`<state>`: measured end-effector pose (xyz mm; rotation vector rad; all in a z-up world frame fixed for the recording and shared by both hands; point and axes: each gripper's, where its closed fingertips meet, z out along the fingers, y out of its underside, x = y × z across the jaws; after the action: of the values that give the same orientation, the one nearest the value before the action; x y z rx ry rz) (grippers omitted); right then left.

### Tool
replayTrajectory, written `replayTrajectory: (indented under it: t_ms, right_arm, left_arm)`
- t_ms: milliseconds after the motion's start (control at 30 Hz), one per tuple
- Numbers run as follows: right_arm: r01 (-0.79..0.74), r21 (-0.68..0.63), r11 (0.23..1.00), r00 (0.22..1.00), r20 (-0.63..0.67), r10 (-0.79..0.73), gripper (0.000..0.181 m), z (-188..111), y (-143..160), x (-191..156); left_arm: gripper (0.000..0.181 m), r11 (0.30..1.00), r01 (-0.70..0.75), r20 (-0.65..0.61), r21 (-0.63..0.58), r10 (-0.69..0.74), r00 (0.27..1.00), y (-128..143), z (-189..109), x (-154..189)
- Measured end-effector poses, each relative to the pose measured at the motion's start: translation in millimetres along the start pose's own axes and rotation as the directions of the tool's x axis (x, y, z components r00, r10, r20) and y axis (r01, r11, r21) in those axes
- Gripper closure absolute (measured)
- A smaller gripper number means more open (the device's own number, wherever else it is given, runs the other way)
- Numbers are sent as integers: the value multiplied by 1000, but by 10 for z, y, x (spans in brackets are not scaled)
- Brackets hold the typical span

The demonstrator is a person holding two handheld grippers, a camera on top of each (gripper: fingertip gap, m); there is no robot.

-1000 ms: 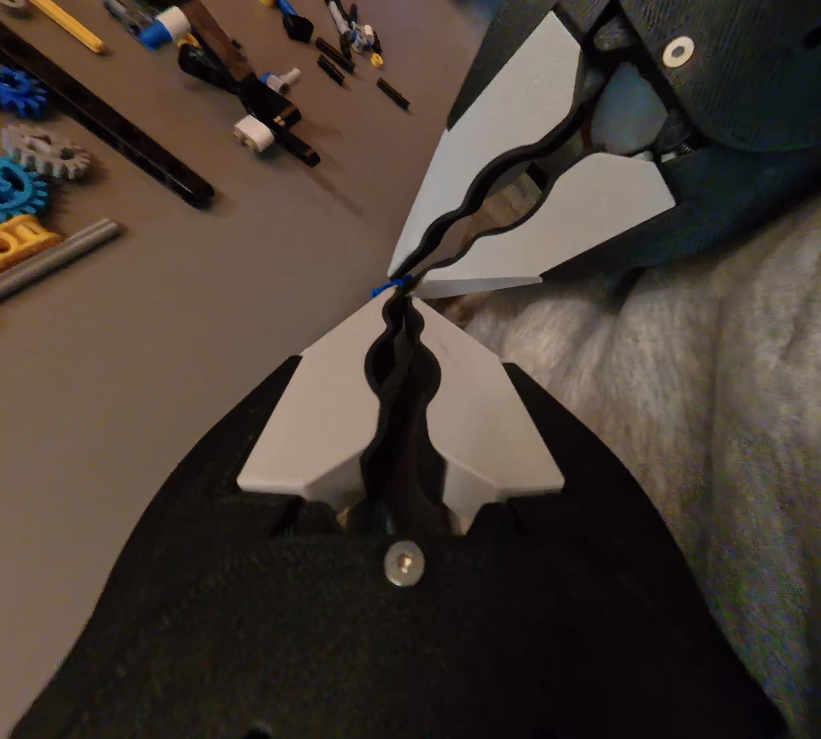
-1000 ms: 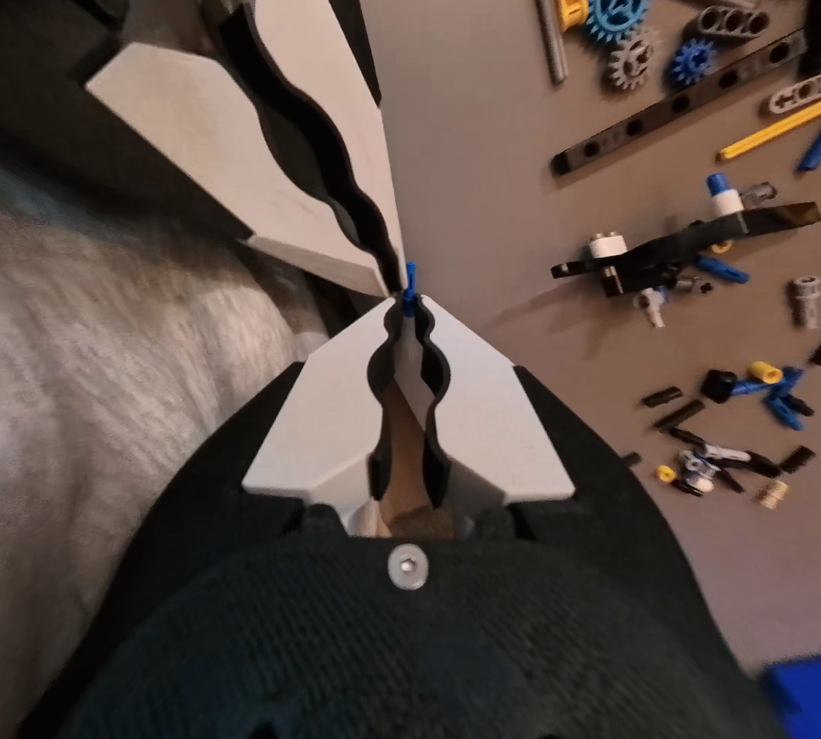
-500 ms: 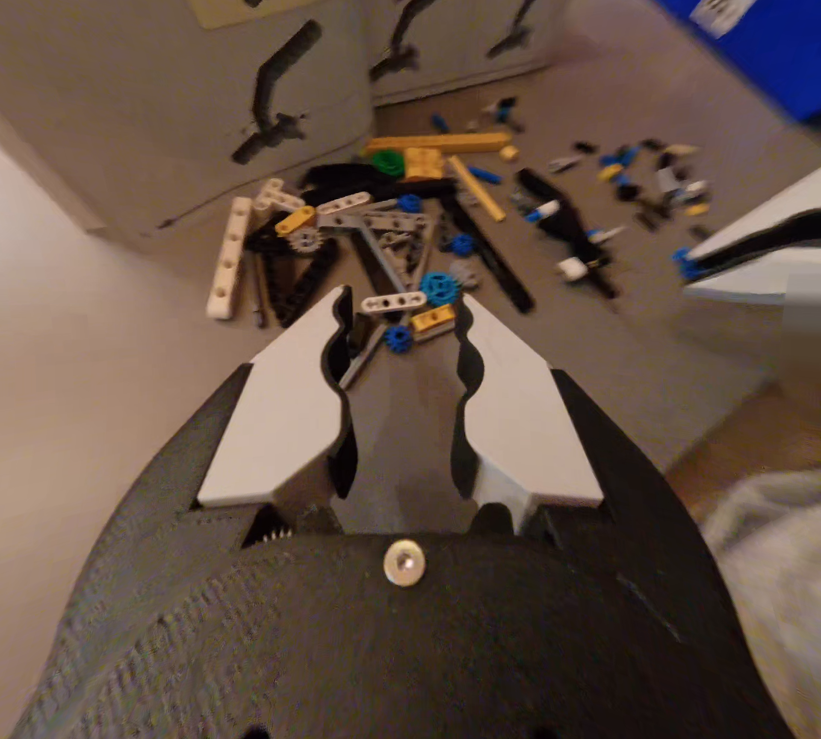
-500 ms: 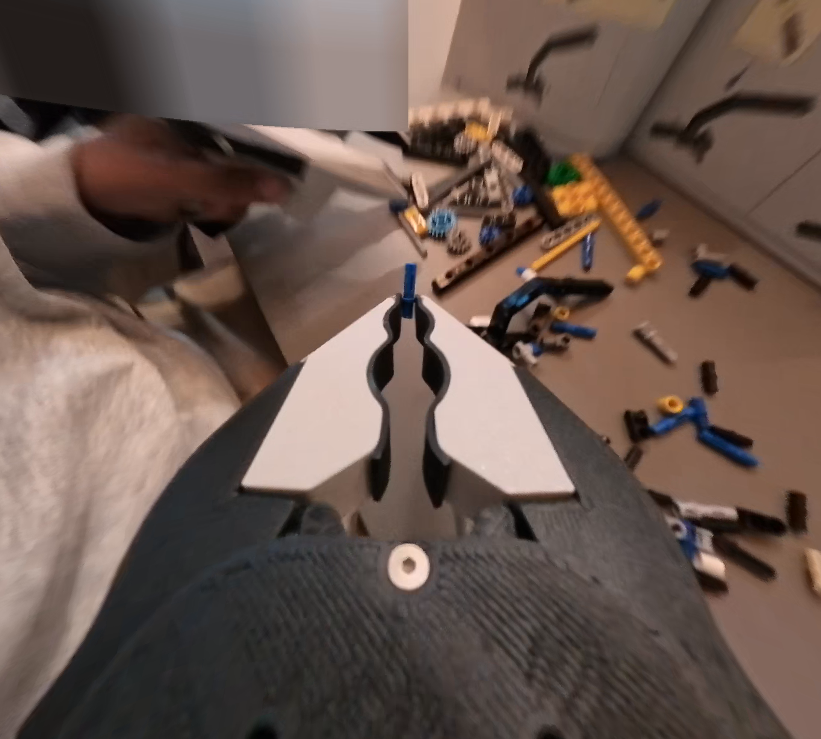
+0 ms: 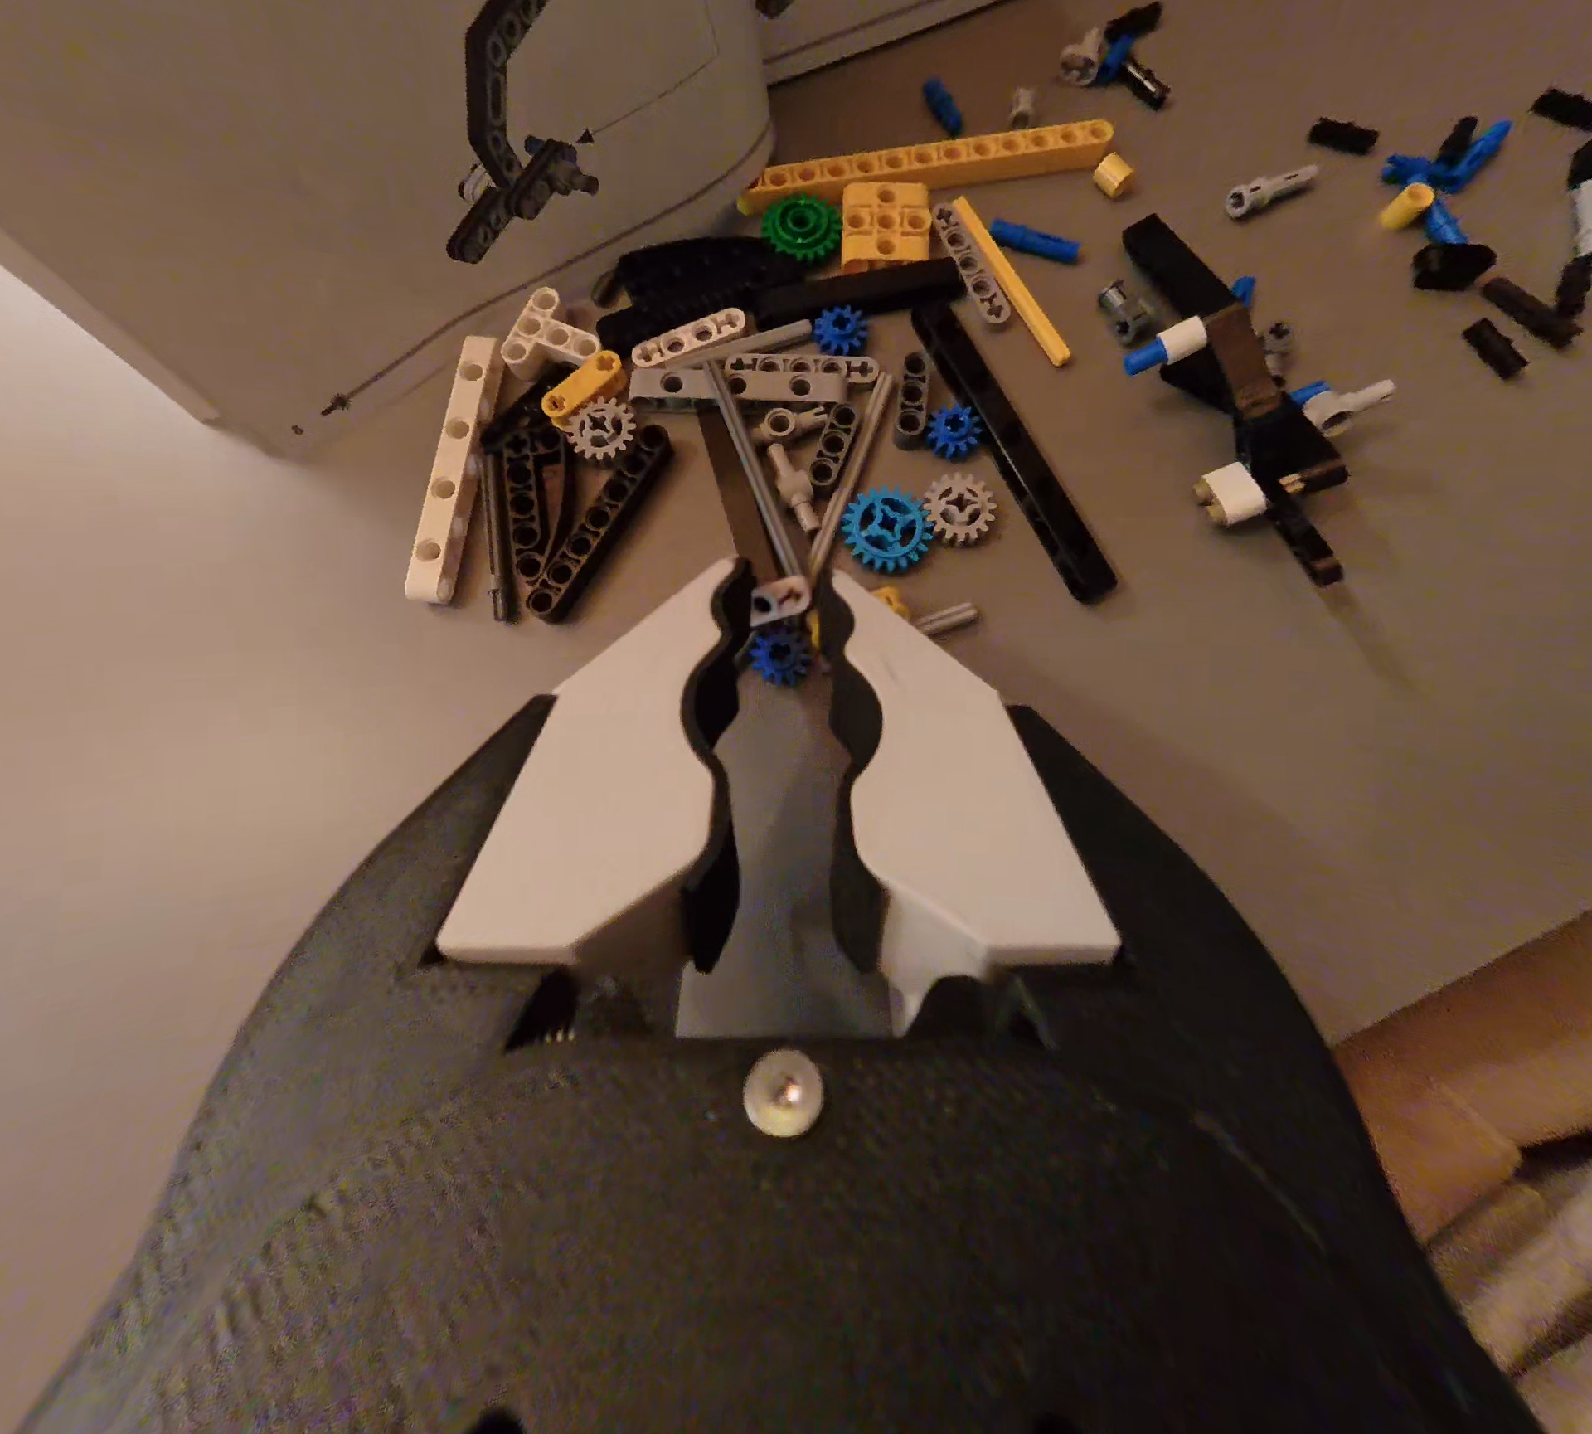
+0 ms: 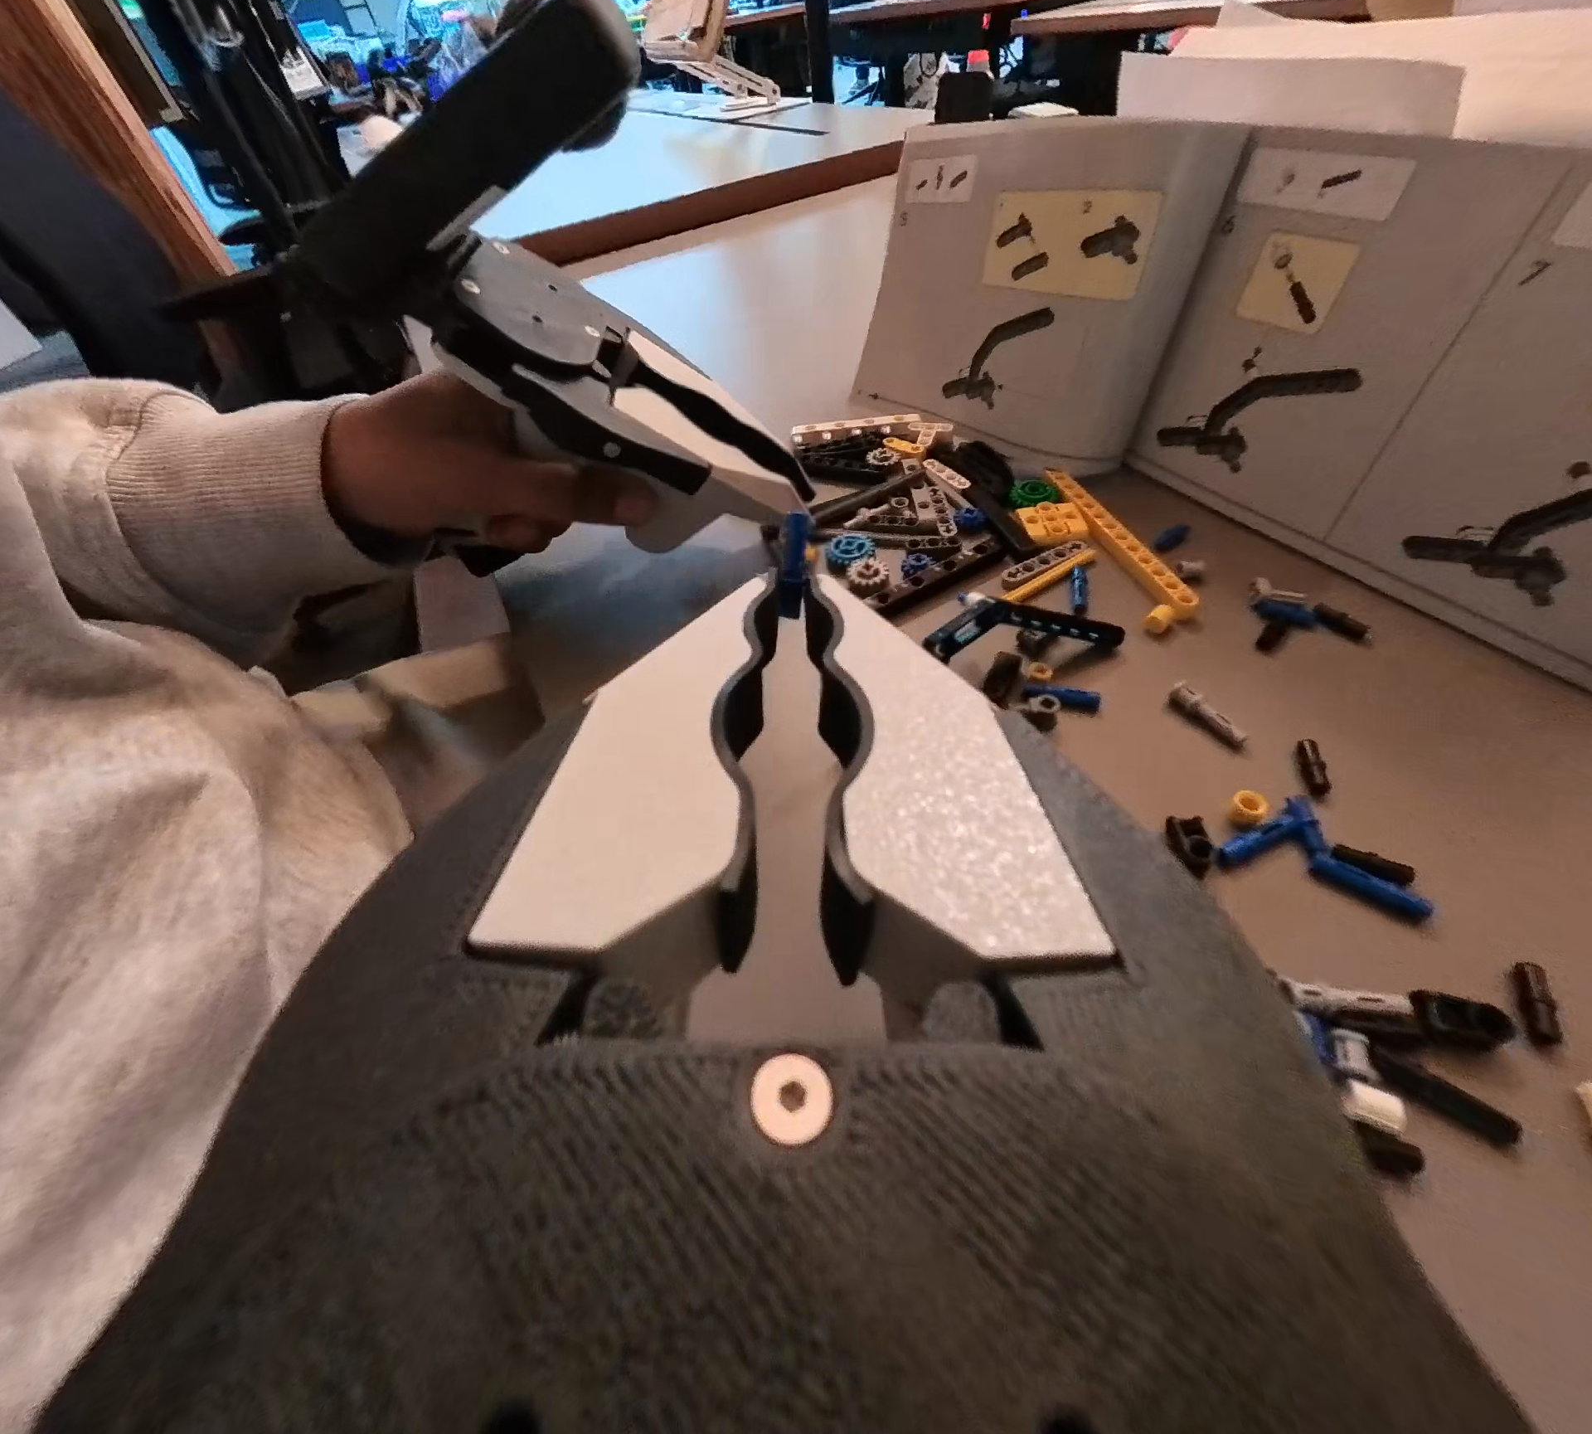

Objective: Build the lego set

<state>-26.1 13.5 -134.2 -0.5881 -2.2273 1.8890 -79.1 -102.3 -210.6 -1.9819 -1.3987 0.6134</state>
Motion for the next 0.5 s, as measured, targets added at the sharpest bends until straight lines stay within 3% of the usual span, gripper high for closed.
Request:
replayTrajectory:
  t_ms: [133, 300, 500]
  right_arm:
    - [-23, 13, 1000, 999, 42, 22, 178, -18, -27, -94]
    - [-14, -11, 1000, 997, 76, 15, 178, -7, -18, -243]
    - [30, -23, 999, 997, 78, -28, 178, -30, -5, -342]
  left_arm:
    - [181, 1000, -9, 30, 25, 8, 1000, -27, -77, -3]
    - [177, 999, -48, 57, 9, 48, 997, -27, -113, 12]
    - [172, 991, -123, 63, 47, 120, 991, -234, -196, 187]
